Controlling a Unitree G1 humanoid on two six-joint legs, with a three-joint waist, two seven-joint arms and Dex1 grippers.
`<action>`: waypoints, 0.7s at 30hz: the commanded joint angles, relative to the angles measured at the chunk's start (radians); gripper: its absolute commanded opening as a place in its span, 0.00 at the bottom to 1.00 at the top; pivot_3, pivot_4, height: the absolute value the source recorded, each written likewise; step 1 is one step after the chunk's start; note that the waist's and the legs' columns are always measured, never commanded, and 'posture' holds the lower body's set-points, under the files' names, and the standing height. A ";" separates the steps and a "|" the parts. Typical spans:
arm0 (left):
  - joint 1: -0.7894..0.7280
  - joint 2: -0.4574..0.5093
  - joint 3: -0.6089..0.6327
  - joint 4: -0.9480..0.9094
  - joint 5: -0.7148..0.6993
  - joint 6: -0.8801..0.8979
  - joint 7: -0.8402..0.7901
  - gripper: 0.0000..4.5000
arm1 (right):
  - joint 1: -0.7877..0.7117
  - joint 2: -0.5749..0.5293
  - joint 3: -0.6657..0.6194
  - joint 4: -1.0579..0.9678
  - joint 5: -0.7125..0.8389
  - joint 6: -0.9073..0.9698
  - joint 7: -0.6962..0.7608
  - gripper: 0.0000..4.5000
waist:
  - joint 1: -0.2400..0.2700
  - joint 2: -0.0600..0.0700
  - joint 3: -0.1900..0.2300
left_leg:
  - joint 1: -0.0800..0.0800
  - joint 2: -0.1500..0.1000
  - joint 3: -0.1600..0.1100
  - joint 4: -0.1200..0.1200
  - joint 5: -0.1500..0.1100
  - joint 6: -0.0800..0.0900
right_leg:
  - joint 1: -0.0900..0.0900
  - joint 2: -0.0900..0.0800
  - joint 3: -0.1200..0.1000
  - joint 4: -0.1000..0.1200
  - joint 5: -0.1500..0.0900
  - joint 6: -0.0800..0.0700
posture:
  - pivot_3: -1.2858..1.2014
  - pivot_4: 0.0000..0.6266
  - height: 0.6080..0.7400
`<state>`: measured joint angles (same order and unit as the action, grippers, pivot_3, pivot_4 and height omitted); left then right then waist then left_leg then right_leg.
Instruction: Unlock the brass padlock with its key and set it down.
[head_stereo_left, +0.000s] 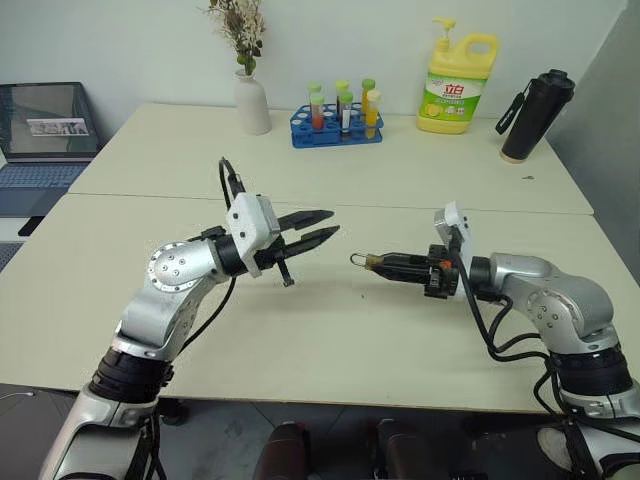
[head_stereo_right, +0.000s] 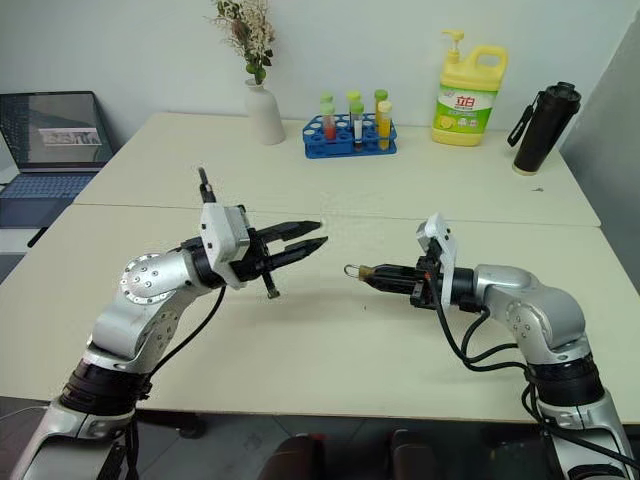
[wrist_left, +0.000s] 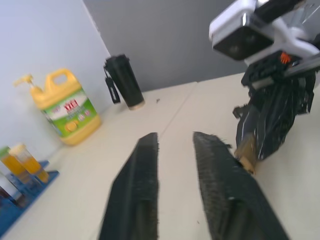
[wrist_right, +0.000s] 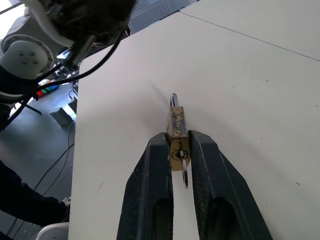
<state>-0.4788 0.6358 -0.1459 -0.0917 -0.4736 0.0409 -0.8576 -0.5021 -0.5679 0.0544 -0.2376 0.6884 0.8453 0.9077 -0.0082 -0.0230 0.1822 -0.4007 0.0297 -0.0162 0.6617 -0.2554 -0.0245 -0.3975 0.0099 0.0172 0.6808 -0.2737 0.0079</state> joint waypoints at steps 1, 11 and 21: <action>-0.038 -0.031 0.002 0.072 0.021 -0.008 -0.072 0.00 | -0.021 -0.002 -0.025 -0.058 0.031 -0.011 0.014 0.03 | 0.000 0.000 0.000 | 0.000 0.000 0.000 0.000 0.000 0.000 | 0.000 0.000 0.000 0.000 0.000 0.000 | 0.52 0.24 1.00; -0.068 -0.134 -0.014 0.166 0.103 -0.036 -0.160 0.00 | -0.015 -0.002 -0.031 -0.084 0.054 0.001 0.005 0.03 | 0.001 0.000 0.000 | 0.000 0.000 0.000 0.000 0.000 0.000 | 0.000 0.000 0.001 0.000 0.000 0.000 | 0.52 0.24 1.00; -0.011 -0.139 -0.028 0.039 0.080 0.071 -0.234 0.00 | -0.017 0.003 -0.029 -0.075 0.057 -0.001 -0.005 0.03 | 0.001 0.000 0.000 | 0.000 0.001 0.000 0.000 0.000 0.000 | 0.000 0.000 0.001 0.000 0.000 0.000 | 0.52 0.24 1.00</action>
<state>-0.4946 0.4868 -0.1734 0.0028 -0.3754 0.0944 -1.0807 -0.5033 -0.5671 0.0527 -0.2836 0.7267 0.8520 0.9074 -0.0074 -0.0230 0.1822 -0.4011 0.0304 -0.0167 0.6617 -0.2554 -0.0246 -0.3977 0.0101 0.0180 0.6808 -0.2736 0.0077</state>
